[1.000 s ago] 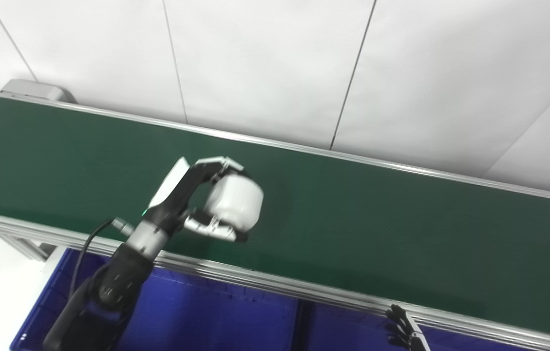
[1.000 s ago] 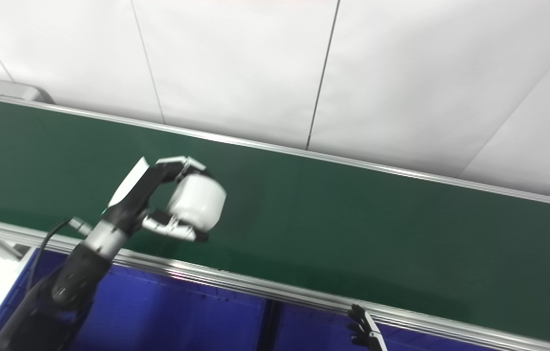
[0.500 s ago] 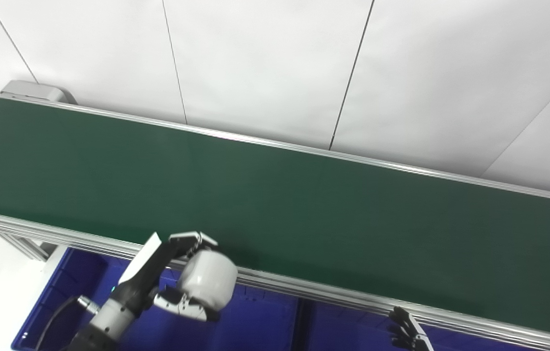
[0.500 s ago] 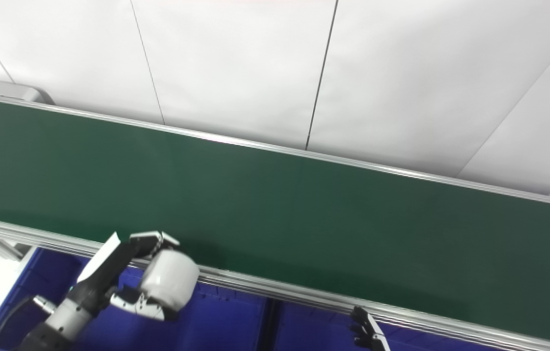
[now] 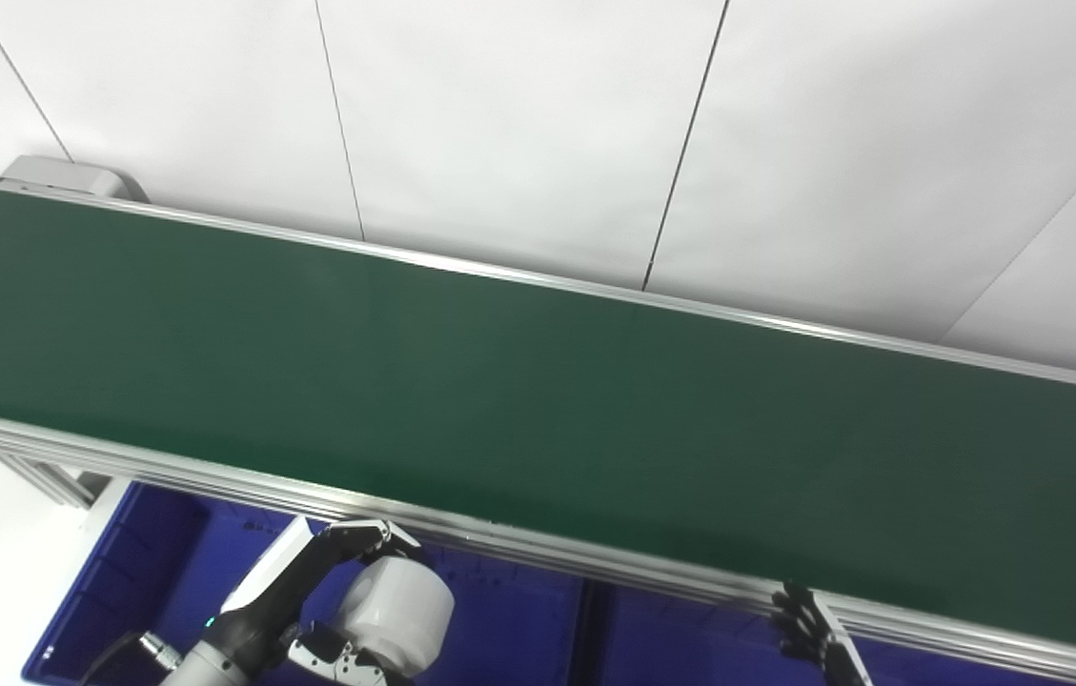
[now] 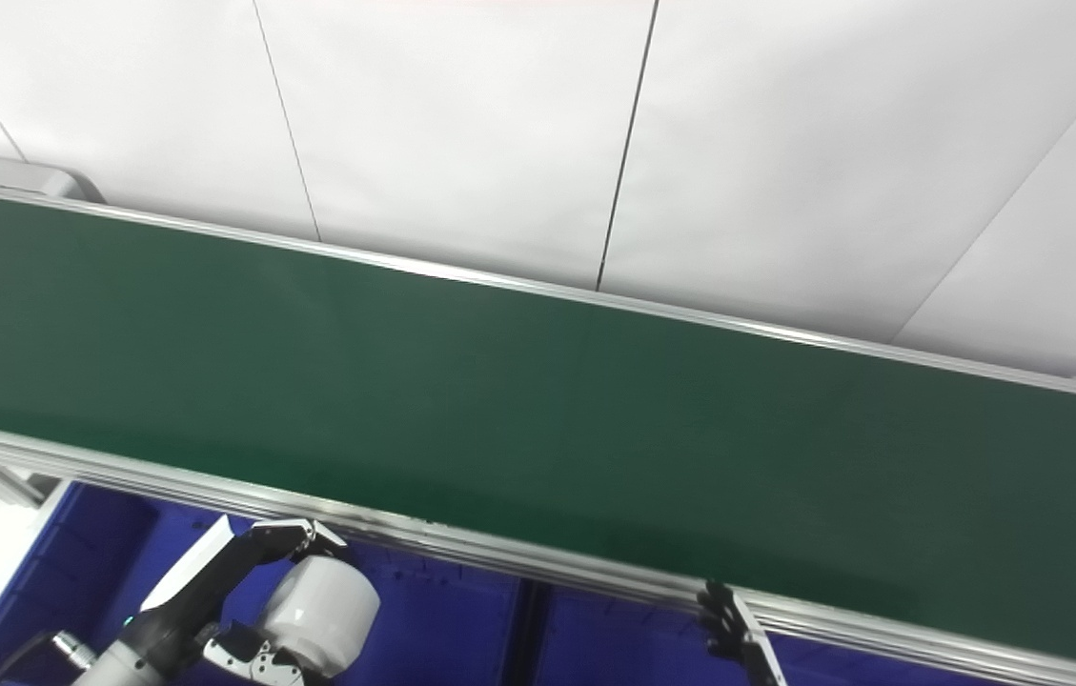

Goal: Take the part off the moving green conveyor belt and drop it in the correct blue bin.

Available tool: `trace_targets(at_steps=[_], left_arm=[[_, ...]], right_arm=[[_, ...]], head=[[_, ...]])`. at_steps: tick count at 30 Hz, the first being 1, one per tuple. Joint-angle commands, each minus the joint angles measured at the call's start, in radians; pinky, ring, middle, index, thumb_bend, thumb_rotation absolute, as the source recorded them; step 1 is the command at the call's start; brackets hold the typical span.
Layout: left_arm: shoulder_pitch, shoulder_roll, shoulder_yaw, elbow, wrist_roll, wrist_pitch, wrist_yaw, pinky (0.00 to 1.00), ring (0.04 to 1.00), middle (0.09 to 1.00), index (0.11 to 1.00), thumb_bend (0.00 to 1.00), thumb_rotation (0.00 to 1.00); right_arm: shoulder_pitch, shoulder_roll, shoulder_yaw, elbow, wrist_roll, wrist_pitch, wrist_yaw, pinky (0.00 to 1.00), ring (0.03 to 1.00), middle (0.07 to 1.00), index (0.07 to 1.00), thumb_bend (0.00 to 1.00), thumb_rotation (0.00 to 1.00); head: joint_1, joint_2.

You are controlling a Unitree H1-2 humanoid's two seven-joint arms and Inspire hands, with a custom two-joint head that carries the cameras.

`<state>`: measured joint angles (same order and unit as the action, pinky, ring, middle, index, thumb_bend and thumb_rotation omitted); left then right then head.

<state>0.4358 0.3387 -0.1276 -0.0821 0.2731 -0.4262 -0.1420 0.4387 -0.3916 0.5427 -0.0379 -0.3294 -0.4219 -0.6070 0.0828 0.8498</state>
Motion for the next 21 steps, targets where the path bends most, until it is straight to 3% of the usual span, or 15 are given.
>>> trace_targets(at_steps=[1, 7, 13, 16, 17, 19, 21], left_arm=[[-0.012, 0.011, 0.003, -0.019, 0.025, -0.019, 0.006, 0.51, 0.478, 0.512, 0.473, 0.50, 0.00], [-0.062, 0.020, 0.016, -0.010, 0.109, 0.082, -0.001, 0.55, 0.498, 0.507, 0.469, 0.50, 0.00], [-0.077, 0.037, -0.012, -0.007, 0.157, 0.150, -0.039, 0.57, 0.499, 0.507, 0.468, 0.50, 0.00], [-0.079, 0.068, -0.047, 0.000, 0.151, 0.123, -0.076, 0.60, 0.502, 0.505, 0.468, 0.50, 0.00], [-0.074, 0.079, -0.057, -0.009, 0.153, 0.127, -0.090, 0.62, 0.529, 0.510, 0.467, 0.50, 0.00], [-0.070, 0.106, -0.080, -0.023, 0.177, 0.138, -0.116, 0.71, 0.675, 0.643, 0.490, 0.51, 0.06], [-0.069, 0.123, -0.097, -0.036, 0.193, 0.159, -0.143, 0.78, 0.736, 0.704, 0.496, 0.51, 0.08]], right_arm=[[0.006, -0.009, -0.013, -0.040, 0.000, -0.048, 0.006, 0.70, 0.766, 0.821, 0.865, 0.81, 0.41], [0.023, -0.016, -0.035, -0.078, 0.046, -0.048, 0.045, 0.70, 0.765, 0.816, 0.864, 0.83, 0.37], [0.027, -0.030, -0.043, -0.097, 0.053, -0.048, 0.071, 0.73, 0.765, 0.821, 0.890, 0.79, 0.35], [0.026, -0.032, -0.037, -0.102, 0.063, -0.048, 0.073, 0.73, 0.764, 0.820, 0.892, 0.78, 0.32], [0.027, -0.029, -0.037, -0.104, 0.062, -0.048, 0.070, 0.73, 0.761, 0.816, 0.889, 0.78, 0.32], [0.031, -0.023, -0.040, -0.107, 0.062, -0.048, 0.068, 0.72, 0.758, 0.812, 0.885, 0.78, 0.31], [0.034, -0.018, -0.042, -0.109, 0.068, -0.048, 0.070, 0.72, 0.759, 0.812, 0.883, 0.78, 0.32]], head=[[0.006, 0.003], [0.053, 0.021], [0.081, 0.038], [0.080, 0.041], [0.078, 0.046], [0.074, 0.049], [0.065, 0.052]])
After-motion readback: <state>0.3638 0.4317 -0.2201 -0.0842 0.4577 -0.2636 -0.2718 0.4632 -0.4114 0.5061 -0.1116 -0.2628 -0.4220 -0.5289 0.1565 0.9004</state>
